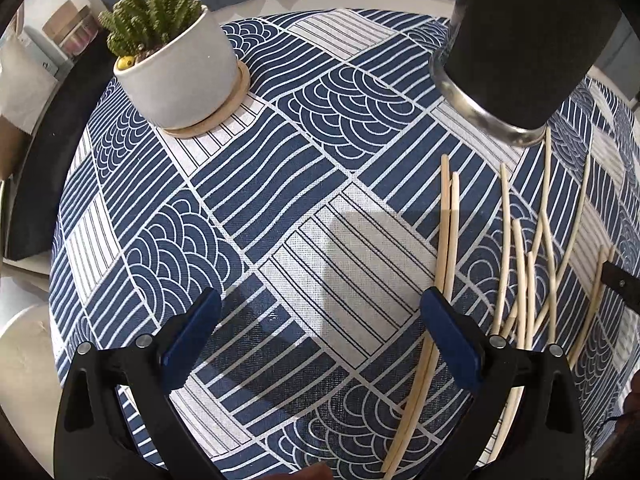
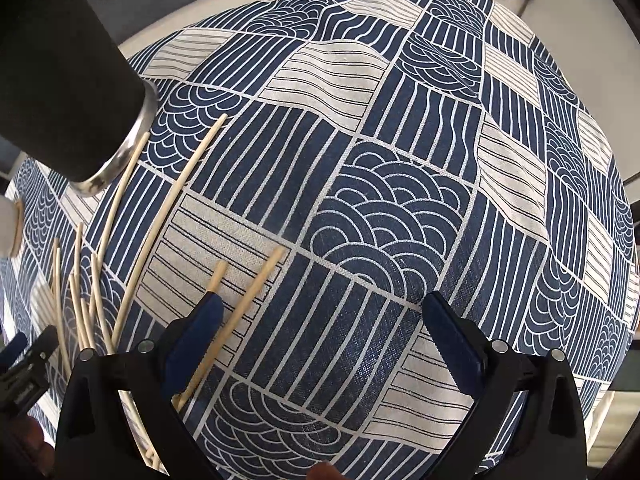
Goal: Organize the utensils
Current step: 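Lower both open grippers toward the scattered wooden skewers beside the black cup, then close the left gripper on one wooden skewer while the right gripper grasps another skewer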
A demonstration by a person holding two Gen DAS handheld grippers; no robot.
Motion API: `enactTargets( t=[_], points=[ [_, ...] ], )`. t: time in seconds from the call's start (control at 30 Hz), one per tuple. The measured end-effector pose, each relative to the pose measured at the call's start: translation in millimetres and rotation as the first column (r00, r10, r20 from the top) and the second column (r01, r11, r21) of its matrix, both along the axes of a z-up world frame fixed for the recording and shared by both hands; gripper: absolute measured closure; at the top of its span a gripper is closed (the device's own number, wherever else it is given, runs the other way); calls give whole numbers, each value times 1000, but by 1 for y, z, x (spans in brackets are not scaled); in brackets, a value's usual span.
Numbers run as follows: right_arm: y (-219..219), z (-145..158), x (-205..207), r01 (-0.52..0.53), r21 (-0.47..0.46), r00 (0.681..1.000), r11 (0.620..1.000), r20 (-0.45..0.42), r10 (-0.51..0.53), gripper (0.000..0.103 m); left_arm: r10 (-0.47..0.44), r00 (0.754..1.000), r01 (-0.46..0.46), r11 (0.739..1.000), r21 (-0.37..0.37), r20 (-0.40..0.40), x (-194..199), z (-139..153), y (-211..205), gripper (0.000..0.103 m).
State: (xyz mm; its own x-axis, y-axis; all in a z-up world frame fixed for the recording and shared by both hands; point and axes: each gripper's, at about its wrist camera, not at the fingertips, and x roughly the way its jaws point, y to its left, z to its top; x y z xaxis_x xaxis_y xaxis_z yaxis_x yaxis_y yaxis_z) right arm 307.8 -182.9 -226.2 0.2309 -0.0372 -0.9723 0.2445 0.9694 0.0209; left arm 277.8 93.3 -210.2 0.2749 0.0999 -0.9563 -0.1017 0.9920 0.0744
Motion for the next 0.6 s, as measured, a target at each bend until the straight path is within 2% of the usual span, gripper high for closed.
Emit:
enactTargets(
  t=[0.23, 0.47, 0.6],
  points=[
    [-1, 2, -8, -8, -12, 1000, 1000, 24, 9, 7, 0, 1000, 0, 1000, -13, 14, 2, 2, -4, 6],
    [-1, 3, -13, -16, -11, 999, 1000, 30, 16, 6, -34, 999, 33, 999, 31, 28, 3, -2, -23, 4],
    [-2, 3, -8, -24, -5, 1000, 1000, 5, 24, 6, -28, 1000, 28, 999, -41, 5, -1, -5, -33, 4]
  ],
)
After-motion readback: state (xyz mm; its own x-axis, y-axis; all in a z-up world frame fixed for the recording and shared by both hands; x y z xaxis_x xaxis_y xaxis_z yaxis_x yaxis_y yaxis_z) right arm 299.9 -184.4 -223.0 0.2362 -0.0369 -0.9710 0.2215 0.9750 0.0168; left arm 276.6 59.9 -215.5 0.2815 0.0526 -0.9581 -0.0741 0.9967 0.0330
